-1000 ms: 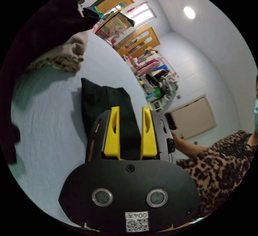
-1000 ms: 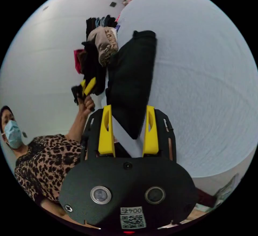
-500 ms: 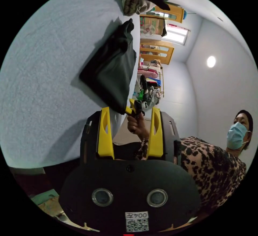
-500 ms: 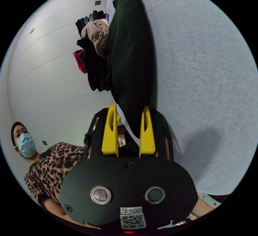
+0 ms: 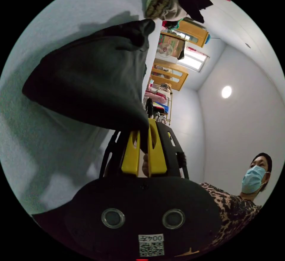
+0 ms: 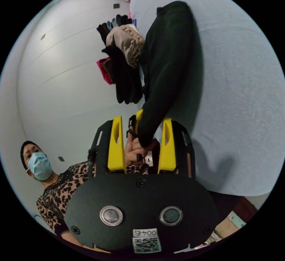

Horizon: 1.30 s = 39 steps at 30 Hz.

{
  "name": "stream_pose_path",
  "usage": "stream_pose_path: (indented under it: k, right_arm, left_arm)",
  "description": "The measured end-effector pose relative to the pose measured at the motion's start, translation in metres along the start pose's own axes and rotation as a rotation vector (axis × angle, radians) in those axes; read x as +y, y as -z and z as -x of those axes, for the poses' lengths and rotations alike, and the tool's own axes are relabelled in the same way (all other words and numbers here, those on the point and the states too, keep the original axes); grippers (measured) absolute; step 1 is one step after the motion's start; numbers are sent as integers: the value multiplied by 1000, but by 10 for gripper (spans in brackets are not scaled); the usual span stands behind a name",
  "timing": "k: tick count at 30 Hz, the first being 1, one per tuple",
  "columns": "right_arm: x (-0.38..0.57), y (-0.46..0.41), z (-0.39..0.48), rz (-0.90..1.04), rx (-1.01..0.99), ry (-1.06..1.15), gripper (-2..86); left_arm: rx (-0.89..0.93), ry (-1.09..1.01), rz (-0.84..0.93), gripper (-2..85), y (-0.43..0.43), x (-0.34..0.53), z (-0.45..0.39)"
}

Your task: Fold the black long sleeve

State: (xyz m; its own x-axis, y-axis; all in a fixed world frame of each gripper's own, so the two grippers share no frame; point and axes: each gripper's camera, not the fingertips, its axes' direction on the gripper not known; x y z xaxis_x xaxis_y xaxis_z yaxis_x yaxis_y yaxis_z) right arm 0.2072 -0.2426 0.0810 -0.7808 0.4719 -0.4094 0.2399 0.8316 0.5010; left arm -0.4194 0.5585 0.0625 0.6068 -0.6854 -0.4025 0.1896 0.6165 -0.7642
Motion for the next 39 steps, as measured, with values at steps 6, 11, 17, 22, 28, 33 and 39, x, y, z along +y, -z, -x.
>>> stream_pose_path:
  k: [6, 11, 17, 22, 28, 33, 39]
  right_arm:
    - [-54, 18, -116, -91, -90, -93, 207]
    - [-123, -30, -205, -69, -179, -113, 178]
    - [-143, -91, -251, -33, -108, 37, 71]
    - [-57, -109, -227, -163, 209, 364, 66]
    - [145, -115, -279, -589, 419, 433, 65]
    - [342, -133, -369, -1034, 457, 214, 64]
    - [581, -227, -482, -1549, 448, -90, 65]
  left_arm:
    - [-14, -23, -2, 54, -36, 22, -38]
    - [-115, -38, 7, 54, -77, 53, -55]
    - [-326, -132, 42, 54, -138, 100, -78]
    - [-547, -419, 275, 54, -222, 147, -125]
    - [-527, -820, 792, 54, -368, 237, -148]
    - [-349, -895, 1205, 54, -494, 336, -134]
    - [-168, -904, 1680, 53, -647, 512, -101]
